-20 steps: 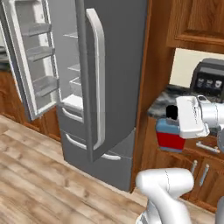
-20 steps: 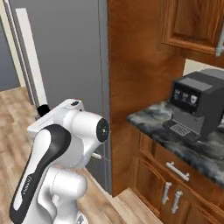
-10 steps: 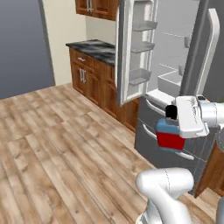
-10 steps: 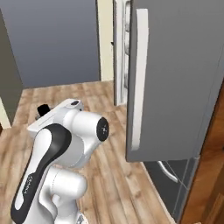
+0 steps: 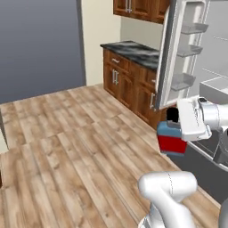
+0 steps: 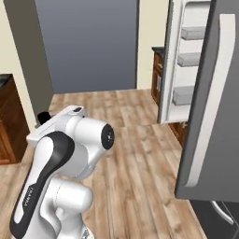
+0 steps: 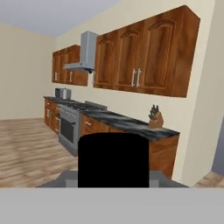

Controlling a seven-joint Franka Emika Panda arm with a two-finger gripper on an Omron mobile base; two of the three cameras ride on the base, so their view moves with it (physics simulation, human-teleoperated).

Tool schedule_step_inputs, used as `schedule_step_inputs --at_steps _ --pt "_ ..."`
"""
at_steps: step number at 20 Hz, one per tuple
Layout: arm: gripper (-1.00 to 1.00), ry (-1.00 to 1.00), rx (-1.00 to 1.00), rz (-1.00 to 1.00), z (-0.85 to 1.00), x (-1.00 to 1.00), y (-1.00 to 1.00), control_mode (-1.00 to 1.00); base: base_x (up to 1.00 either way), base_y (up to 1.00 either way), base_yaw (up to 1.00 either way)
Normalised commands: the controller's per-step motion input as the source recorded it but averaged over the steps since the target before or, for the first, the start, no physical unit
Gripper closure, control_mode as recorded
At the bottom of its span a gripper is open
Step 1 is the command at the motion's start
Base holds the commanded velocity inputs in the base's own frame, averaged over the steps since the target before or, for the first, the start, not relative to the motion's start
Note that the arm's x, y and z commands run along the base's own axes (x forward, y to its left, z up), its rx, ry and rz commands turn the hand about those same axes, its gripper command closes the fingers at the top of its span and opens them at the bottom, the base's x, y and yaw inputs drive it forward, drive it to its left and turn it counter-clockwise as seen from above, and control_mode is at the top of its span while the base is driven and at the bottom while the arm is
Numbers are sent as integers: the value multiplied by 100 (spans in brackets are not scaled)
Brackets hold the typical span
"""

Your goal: Place the liquor and beer on the top shelf of the fridge to keep them out of children's reach, and place the sweet potato on lower shelves for easy access.

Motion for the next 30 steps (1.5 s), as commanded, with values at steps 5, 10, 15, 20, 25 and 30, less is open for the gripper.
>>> schedule_step_inputs --at_steps 5,10,15,20,25,30 --pt "100 0 0 0 0 0 0 100 35 4 -37" --pt "100 0 0 0 0 0 0 100 29 26 -50" --pt "100 0 0 0 0 0 0 100 36 49 -55" --pt "100 0 0 0 0 0 0 100 40 55 -51" --pt "100 0 0 0 0 0 0 100 40 61 -49" --pt "100 0 0 0 0 0 0 100 33 50 -49"
